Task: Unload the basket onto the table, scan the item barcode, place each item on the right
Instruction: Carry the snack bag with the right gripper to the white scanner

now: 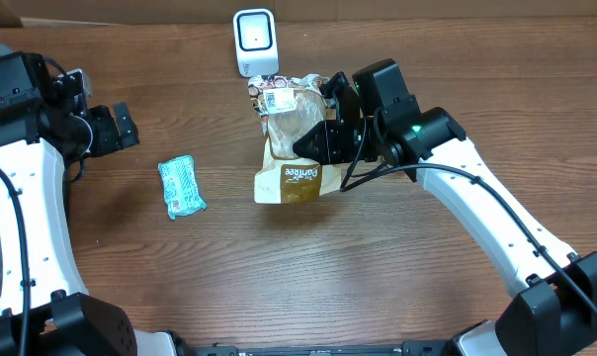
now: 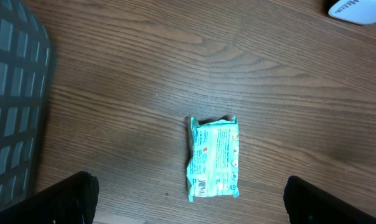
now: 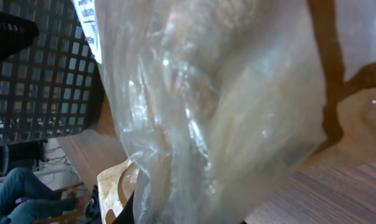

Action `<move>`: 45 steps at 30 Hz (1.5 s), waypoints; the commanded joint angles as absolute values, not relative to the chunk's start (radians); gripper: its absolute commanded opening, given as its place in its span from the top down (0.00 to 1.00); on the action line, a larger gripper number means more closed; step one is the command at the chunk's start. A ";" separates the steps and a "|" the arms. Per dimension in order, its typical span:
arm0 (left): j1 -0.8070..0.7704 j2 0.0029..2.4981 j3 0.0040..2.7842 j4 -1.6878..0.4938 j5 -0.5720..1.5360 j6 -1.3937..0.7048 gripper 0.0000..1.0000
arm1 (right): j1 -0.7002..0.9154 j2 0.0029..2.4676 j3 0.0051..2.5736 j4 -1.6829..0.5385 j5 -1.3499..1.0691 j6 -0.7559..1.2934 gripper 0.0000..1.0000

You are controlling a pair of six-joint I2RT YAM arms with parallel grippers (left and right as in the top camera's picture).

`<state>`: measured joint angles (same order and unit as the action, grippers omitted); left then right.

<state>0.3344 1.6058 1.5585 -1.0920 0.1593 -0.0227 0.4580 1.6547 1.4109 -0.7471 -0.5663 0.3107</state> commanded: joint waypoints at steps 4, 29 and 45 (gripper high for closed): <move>0.332 1.608 1.565 -1.088 0.153 -0.007 0.00 | 0.454 1.634 1.544 -0.856 -0.460 0.340 0.96; 0.332 1.608 1.565 -1.088 0.153 -0.007 0.00 | 0.583 2.301 2.395 -0.765 0.647 -0.345 0.96; 0.332 1.608 1.565 -1.088 0.153 -0.007 0.00 | 0.566 2.612 2.394 -0.280 0.837 -0.846 0.96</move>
